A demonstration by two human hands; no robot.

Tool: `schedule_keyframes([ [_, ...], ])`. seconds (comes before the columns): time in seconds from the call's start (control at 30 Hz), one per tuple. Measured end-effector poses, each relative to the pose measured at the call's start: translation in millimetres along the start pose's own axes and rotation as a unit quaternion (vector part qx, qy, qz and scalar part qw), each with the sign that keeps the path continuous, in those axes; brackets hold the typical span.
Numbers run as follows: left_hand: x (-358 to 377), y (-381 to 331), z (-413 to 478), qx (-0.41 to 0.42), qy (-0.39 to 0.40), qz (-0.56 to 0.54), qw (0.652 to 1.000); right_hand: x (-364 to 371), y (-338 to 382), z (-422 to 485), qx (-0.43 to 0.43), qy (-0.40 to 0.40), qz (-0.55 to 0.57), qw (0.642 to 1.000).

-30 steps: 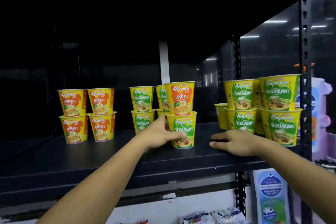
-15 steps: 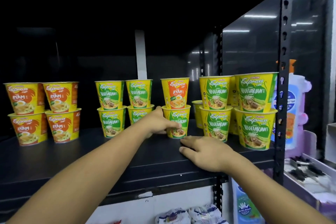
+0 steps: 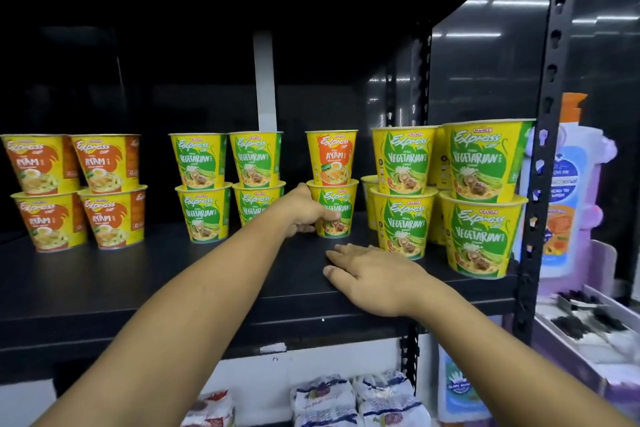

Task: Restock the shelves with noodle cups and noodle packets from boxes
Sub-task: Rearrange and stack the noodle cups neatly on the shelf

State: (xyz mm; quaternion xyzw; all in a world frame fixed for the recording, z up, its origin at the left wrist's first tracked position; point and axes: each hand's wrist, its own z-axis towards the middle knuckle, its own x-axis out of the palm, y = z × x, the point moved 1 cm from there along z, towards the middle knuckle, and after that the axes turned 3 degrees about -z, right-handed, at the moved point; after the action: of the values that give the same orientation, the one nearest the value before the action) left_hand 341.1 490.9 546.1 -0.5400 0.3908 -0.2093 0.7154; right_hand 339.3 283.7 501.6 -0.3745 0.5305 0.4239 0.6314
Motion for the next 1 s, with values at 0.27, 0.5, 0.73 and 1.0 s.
schedule_keyframes([
  [0.27,5,-2,7,0.001,-0.001,0.006,1.000,3,-2,4,-0.007,0.006,-0.001,1.000],
  [0.5,8,2,9,0.005,-0.004,0.008,1.000,4,-4,6,-0.008,0.006,-0.002,1.000],
  [0.73,-8,-3,-17,0.034,-0.073,0.100,0.992,6,-6,2,-0.003,-0.035,0.013,0.999],
  [1.0,2,-5,-72,0.149,-0.031,0.147,0.977,9,-21,-17,-0.029,-0.179,0.074,0.981],
])
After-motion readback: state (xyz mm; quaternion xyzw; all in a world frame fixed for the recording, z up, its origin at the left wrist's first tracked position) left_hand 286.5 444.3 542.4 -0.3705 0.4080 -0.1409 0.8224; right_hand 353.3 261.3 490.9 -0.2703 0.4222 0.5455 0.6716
